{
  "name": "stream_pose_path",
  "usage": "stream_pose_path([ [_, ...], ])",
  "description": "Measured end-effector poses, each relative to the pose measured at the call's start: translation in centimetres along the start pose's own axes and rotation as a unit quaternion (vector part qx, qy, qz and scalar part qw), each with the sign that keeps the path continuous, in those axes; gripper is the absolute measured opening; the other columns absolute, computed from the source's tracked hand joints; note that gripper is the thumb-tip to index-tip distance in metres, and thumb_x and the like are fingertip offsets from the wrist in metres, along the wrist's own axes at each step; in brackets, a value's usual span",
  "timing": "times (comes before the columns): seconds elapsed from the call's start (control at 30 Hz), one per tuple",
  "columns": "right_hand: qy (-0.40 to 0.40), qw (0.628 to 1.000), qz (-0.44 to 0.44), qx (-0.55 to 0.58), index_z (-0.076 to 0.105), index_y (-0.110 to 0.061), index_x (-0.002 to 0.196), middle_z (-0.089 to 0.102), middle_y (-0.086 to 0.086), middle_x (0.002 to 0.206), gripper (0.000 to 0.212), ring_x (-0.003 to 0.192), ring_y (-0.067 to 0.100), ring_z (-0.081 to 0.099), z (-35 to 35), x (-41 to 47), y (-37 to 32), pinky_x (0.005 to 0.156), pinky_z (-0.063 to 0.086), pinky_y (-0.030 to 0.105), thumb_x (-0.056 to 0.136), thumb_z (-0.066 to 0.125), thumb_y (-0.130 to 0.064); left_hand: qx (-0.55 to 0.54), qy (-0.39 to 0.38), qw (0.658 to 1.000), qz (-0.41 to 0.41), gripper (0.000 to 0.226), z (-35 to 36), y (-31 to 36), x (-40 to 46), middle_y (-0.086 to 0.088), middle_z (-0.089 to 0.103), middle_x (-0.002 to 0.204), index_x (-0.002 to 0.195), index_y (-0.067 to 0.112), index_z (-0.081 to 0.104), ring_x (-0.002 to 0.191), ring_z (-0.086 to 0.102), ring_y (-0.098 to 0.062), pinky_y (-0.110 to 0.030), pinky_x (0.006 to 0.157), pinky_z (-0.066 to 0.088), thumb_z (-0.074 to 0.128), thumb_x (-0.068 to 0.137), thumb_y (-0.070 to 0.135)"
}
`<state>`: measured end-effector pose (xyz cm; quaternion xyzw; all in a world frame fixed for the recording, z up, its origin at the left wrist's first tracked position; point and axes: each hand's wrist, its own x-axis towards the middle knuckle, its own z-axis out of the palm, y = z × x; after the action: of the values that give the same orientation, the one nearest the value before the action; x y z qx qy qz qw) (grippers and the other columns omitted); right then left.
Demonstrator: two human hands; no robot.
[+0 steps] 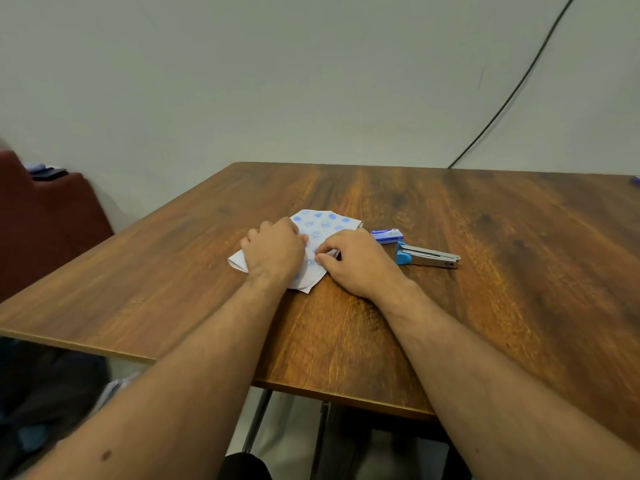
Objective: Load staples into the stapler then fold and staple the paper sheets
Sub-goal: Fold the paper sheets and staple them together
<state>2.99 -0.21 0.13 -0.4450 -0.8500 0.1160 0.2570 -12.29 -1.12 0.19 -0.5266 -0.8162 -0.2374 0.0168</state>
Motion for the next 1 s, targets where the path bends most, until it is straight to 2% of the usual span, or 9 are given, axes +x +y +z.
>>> stream_pose_path([
  [0.1,0.011,1.0,0.014,0.014,0.078,-0.024,0.108,0.071,-0.006,0.118,0.02,0.113,0.015,0.057,-0.4,-0.2,0.0,0.099,0.046,0.034,0.094,0.065,-0.031,0.0,0.016,0.999,-0.038,0.038,-1.1,0.3,-0.4,-0.012,0.064,0.128,0.13,0.018,0.052,0.122,0.053,-0.036,-0.045,0.098,0.04,0.056,0.097,0.036],
  [0.27,0.108,0.98,0.041,0.16,0.073,-0.022,0.113,0.06,-0.002,0.122,0.03,0.096,0.009,0.061,-1.4,-0.8,0.3,0.088,0.053,0.023,0.086,0.072,-0.007,-0.193,-0.048,0.971,-0.134,0.038,-4.0,-0.3,0.6,-0.007,0.065,0.11,0.128,0.01,0.053,0.094,0.066,-0.03,-0.036,0.062,0.052,0.057,0.092,0.024],
  [0.33,0.159,0.966,0.053,0.199,0.07,-0.025,0.116,0.057,-0.003,0.124,0.039,0.089,0.007,0.064,-2.4,-1.2,0.4,0.08,0.054,0.016,0.085,0.071,-0.001,-0.327,-0.101,0.927,-0.157,0.033,-5.2,-0.6,1.0,-0.009,0.071,0.104,0.121,0.007,0.062,0.088,0.071,-0.031,-0.044,0.071,0.061,0.062,0.092,0.023],
  [0.4,0.191,0.949,0.076,0.238,0.065,-0.027,0.123,0.055,-0.007,0.127,0.045,0.086,0.006,0.067,-3.7,-1.8,0.6,0.077,0.055,0.015,0.087,0.07,-0.002,-0.454,-0.177,0.857,-0.167,0.028,-6.3,-0.5,0.9,-0.013,0.076,0.103,0.118,0.008,0.065,0.089,0.074,-0.036,-0.051,0.078,0.061,0.066,0.093,0.021],
  [0.5,0.194,0.914,0.131,0.333,0.054,-0.025,0.137,0.058,-0.01,0.123,0.056,0.091,0.008,0.069,-5.4,-2.9,1.5,0.08,0.059,0.027,0.087,0.075,-0.011,-0.552,-0.284,0.771,-0.142,0.027,-7.0,0.4,-0.2,-0.014,0.077,0.108,0.122,0.013,0.062,0.096,0.075,-0.038,-0.055,0.078,0.06,0.061,0.096,0.02],
  [0.6,0.148,0.867,0.187,0.437,0.046,-0.022,0.144,0.074,-0.002,0.109,0.063,0.091,0.015,0.076,-7.4,-4.5,2.8,0.079,0.063,0.041,0.089,0.075,-0.018,-0.569,-0.321,0.75,-0.104,0.029,-6.0,2.3,-1.6,-0.014,0.077,0.11,0.126,0.015,0.059,0.099,0.074,-0.038,-0.061,0.088,0.056,0.06,0.097,0.021],
  [0.8,0.08,0.847,0.219,0.478,0.063,-0.015,0.12,0.079,0.004,0.105,0.025,0.09,0.024,0.078,-10.1,-8.4,6.6,0.065,0.061,0.039,0.096,0.066,-0.021,-0.612,-0.326,0.717,-0.069,0.031,-2.8,6.5,-4.9,-0.015,0.075,0.116,0.129,0.015,0.058,0.103,0.073,-0.04,-0.066,0.094,0.051,0.058,0.098,0.018],
  [0.9,0.06,0.79,0.214,0.572,0.064,-0.011,0.118,0.077,0.013,0.11,0.026,0.098,0.032,0.075,-10.3,-9.1,7.7,0.077,0.061,0.048,0.093,0.069,-0.014,-0.618,-0.362,0.697,-0.051,0.035,-1.4,7.3,-6.1,-0.015,0.074,0.119,0.133,0.017,0.056,0.107,0.071,-0.04,-0.065,0.096,0.051,0.058,0.098,0.02],
  [1.0,0.04,0.798,0.199,0.568,0.067,-0.007,0.119,0.076,0.015,0.111,0.029,0.099,0.034,0.075,-10.1,-9.1,8.0,0.08,0.061,0.049,0.091,0.07,-0.01,-0.616,-0.371,0.695,-0.012,0.038,-1.2,7.1,-6.2,-0.017,0.073,0.121,0.134,0.014,0.056,0.109,0.071,-0.04,-0.063,0.096,0.052,0.062,0.097,0.018],
])
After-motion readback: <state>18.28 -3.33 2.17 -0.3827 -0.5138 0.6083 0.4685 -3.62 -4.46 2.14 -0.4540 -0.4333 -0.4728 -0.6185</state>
